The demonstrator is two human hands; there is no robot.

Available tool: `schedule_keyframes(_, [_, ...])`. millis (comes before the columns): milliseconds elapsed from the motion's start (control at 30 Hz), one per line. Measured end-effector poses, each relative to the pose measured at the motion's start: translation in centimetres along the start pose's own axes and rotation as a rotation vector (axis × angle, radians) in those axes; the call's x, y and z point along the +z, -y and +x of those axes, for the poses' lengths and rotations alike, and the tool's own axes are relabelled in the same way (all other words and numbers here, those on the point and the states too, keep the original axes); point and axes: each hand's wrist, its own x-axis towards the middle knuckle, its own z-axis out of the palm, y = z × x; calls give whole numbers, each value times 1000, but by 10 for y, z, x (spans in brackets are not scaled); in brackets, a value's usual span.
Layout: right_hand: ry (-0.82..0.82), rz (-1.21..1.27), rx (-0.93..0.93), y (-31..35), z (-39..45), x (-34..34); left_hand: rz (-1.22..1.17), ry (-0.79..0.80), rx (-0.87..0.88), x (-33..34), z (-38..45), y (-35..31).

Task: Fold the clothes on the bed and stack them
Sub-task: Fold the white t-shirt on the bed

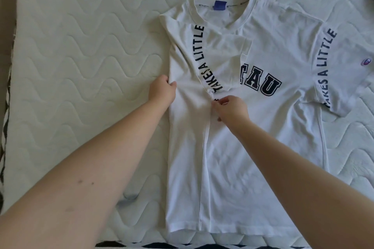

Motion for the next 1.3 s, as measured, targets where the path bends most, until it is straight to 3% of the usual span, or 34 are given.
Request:
schedule_keyframes(67, [136,-164,-50,1,-4,6,7,14,4,-3,2,2])
schedule_keyframes(200, [237,-312,-85,2,-7,14,-54,53,-4,-1,-5,3])
schedule_keyframes(367, [88,-332,-143,-3,-19,12,-27,213,-7,1,-38,30])
schedule_keyframes(433, [95,-310,-162,-8,-26,9,42,206,19,2,-48,38])
schedule_keyframes(533, [233,-206,-95,-17,-40,8,21,175,-37,4,-58,47])
schedule_keyframes(667, [355,-238,-50,-35,-63,22,-94,314,-77,9,-76,64])
schedule_keyframes(800, [346,-144,28,-45,-77,40,-146,397,-97,12,-88,73])
schedule_keyframes(1133, [166,66,88,-70,-88,41,-208,266,-124,25,-104,77])
schedule_keyframes(1300, [226,170,97,-70,-93,41,-374,366,-190,23,-114,82])
